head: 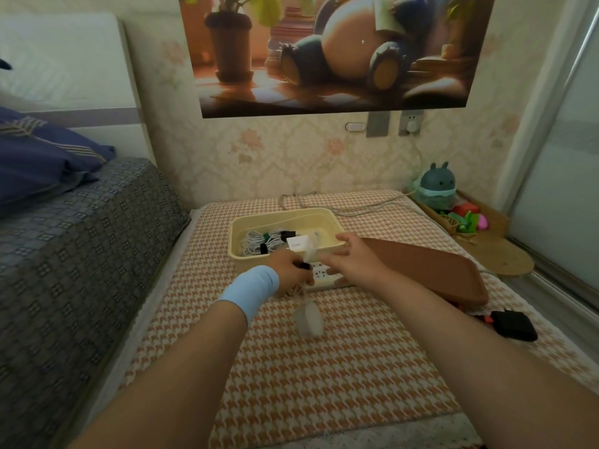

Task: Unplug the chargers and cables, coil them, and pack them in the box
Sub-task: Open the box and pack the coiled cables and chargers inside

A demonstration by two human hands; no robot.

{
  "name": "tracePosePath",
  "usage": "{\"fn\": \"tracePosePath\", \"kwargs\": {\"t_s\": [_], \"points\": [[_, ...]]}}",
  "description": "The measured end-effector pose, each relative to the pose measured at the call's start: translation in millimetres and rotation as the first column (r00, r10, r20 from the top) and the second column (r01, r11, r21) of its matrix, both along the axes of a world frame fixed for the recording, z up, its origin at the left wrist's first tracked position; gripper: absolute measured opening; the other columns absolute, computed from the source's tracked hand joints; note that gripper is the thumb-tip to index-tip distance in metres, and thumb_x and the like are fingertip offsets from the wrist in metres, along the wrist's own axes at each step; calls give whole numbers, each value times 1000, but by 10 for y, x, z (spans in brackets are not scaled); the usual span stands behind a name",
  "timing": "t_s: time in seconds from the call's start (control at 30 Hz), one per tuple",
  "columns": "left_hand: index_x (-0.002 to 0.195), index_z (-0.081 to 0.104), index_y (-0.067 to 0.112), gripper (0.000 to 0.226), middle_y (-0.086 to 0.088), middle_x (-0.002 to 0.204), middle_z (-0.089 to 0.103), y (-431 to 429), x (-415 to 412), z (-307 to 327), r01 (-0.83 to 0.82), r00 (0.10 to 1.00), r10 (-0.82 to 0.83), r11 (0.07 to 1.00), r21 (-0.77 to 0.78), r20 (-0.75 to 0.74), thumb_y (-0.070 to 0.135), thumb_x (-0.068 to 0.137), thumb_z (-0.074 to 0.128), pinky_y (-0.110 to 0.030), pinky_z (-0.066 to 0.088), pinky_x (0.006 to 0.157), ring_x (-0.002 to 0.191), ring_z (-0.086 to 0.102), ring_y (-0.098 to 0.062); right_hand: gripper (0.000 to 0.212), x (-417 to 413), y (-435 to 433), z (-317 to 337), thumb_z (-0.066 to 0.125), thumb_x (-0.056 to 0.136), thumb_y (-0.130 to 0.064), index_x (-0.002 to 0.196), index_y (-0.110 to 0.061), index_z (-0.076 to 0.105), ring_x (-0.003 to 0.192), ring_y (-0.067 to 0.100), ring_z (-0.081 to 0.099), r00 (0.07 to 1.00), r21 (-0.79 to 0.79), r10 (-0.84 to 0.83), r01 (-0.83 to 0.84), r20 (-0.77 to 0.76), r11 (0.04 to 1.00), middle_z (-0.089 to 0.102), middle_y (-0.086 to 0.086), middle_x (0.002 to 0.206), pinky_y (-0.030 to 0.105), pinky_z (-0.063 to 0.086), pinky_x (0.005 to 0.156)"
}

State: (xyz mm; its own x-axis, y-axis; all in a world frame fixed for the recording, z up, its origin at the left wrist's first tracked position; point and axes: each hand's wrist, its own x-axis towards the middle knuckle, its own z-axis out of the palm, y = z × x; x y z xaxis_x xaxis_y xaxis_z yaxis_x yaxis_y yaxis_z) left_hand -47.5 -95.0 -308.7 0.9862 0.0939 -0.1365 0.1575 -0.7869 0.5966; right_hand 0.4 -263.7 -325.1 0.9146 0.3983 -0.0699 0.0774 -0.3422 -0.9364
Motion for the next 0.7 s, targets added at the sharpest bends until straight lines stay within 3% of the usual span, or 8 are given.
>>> {"fn": "tracePosePath", "kwargs": {"t_s": [0.07, 0.17, 0.23, 0.3, 0.4, 0.5, 0.6, 0.7], "points": [[101, 72, 6, 23, -11, 95, 71, 108, 59, 15, -162, 983, 178, 949, -271, 38, 20, 83, 73, -34, 56, 78, 86, 66, -26, 61, -37, 52, 31, 74, 91, -37, 144, -30, 45, 105, 10, 63, 981, -75, 182, -188, -70, 979, 59, -7, 124, 31, 56, 81], [111, 63, -1, 29, -17, 96, 74, 209, 144, 57, -286, 941, 334, 681, -674, -61, 12, 87, 70, -46, 60, 78, 85, 71, -31, 54, -35, 175, -32, 81, 85, -31, 131, -32, 55, 103, 9, 64, 934, -192, 356, -354, -27, 915, 63, -10, 120, 32, 57, 79], [117, 60, -5, 30, -17, 95, 74, 270, 196, 97, -303, 924, 369, 557, -773, -96, 10, 91, 65, -43, 60, 69, 78, 71, -30, 49, 36, 267, -36, 81, 84, -21, 127, -22, 57, 97, 18, 67, 963, -200, 267, -257, 26, 945, 66, -1, 116, 40, 61, 78], [124, 55, -7, 36, -20, 97, 72, 333, 250, 146, -310, 896, 435, 475, -823, -86, 5, 91, 63, -40, 59, 58, 72, 71, -29, 36, 134, 323, 4, 77, 88, -15, 120, -18, 60, 90, 19, 67, 979, -170, 190, -174, 79, 970, 66, 4, 110, 35, 59, 68], [148, 23, 11, 64, -26, 102, 67, 452, 388, 189, -304, 846, 526, 344, -888, -86, 1, 94, 55, -49, 60, 63, 71, 69, -34, 39, 318, 346, 69, 73, 92, -15, 128, -20, 60, 86, 19, 68, 985, -92, 133, -123, 110, 988, 68, 5, 108, 27, 53, 58], [152, 3, 33, 84, -23, 107, 65, 556, 528, 187, -277, 835, 548, 365, -889, -35, -2, 94, 53, -43, 59, 63, 71, 66, -30, 42, 511, 379, 90, 71, 94, -17, 131, -28, 53, 76, 14, 69, 990, -44, 88, -83, 110, 996, 64, 7, 109, 24, 50, 54], [146, 31, 30, 73, -19, 99, 64, 641, 744, 107, -247, 849, 526, 491, -835, 58, -4, 88, 60, -33, 54, 56, 67, 61, -24, 34, 746, 472, 64, 69, 95, -12, 121, -30, 59, 71, 13, 67, 992, 8, 65, -67, 110, 998, 66, 9, 107, 26, 48, 53], [136, 39, 22, 57, -17, 106, 64, 764, 957, 16, -284, 816, 577, 445, -850, 29, 7, 88, 67, -34, 56, 58, 70, 66, -25, 37, 1001, 558, 12, 69, 94, -9, 125, -28, 62, 79, 14, 63, 993, -6, 32, -32, 115, 999, 61, 4, 115, 22, 48, 56]]}}
